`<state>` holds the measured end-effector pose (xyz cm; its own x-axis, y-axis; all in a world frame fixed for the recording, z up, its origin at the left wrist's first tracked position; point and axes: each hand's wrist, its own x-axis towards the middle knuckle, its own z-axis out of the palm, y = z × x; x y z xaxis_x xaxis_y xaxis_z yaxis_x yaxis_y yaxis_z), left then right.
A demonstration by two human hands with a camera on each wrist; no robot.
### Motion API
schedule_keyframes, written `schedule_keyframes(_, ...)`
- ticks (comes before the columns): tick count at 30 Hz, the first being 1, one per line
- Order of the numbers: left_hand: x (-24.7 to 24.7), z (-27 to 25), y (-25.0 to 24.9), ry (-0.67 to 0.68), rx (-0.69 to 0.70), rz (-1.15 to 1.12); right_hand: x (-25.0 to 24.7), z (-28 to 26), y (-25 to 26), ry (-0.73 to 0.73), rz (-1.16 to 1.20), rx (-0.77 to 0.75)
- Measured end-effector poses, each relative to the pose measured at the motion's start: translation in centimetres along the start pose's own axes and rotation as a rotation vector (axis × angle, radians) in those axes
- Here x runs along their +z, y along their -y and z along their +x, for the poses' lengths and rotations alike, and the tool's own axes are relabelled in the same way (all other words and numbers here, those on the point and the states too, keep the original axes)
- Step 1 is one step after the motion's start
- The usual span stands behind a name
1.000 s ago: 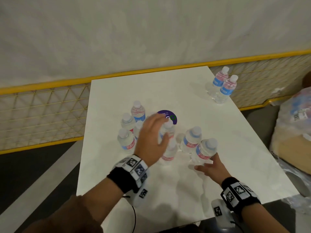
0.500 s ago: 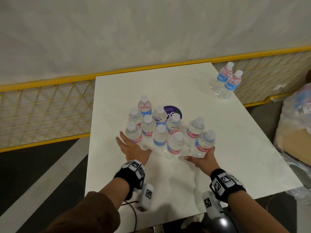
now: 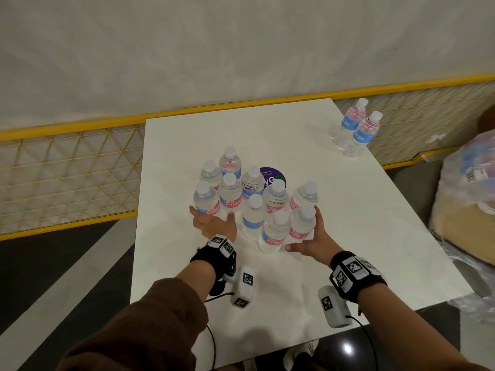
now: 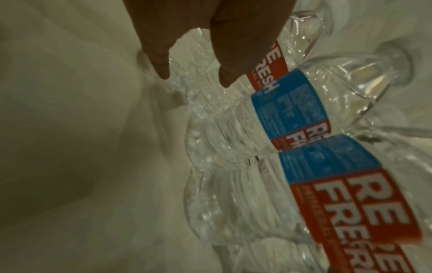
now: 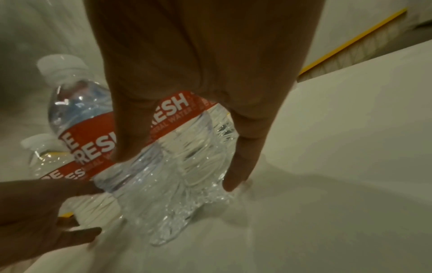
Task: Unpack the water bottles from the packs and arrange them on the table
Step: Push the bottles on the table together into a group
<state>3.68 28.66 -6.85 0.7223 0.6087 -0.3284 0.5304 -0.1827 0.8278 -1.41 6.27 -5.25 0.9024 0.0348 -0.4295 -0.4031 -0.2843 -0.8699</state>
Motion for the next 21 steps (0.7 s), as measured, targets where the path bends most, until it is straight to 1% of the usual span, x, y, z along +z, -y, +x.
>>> schedule_keyframes(1, -0.2, -0.2, 0.2, 0.002, 0.02, 0.02, 0.0, 0.1, 0.0, -0.007, 0.006, 0.019)
schedule_keyframes(3, -0.5, -1.2, 0.9, 0.033, 0.037, 0.106, -0.3, 0.2, 0.0, -0.013, 0.029, 0.105)
schedule_keyframes(4, -0.6, -2.0, 1.3, 0.084, 0.041, 0.16, -0.7, 0.4, -0.1, -0.011, 0.034, 0.145)
schedule_keyframes(6, -0.7, -3.7, 2.0, 0.242, 0.071, 0.254, -1.5, 0.8, 0.0, -0.009, 0.003, 0.173)
schedule_keyframes(8, -0.7, -4.7, 2.2, 0.341, 0.133, 0.288, -1.9, 1.4, 0.8, 0.003, -0.032, 0.15)
schedule_keyframes(11, -0.9, -5.0, 1.8, 0.413, 0.239, 0.367, -1.6, 2.3, 2.0, 0.087, -0.056, 0.061)
schedule_keyframes(16, -1.7, -4.3, 1.0, 0.443, 0.352, 0.344, -0.8, 2.9, 3.1, 0.105, -0.129, -0.022)
schedule_keyframes(18, -1.8, -3.1, 1.2, 0.451, 0.34, 0.314, -0.4, 3.1, 3.3, 0.125, -0.128, -0.024)
schedule_keyframes(21, -2.4, -0.9, 1.3, 0.462, 0.351, 0.352, 0.2, 3.4, 3.3, 0.133, -0.108, -0.032)
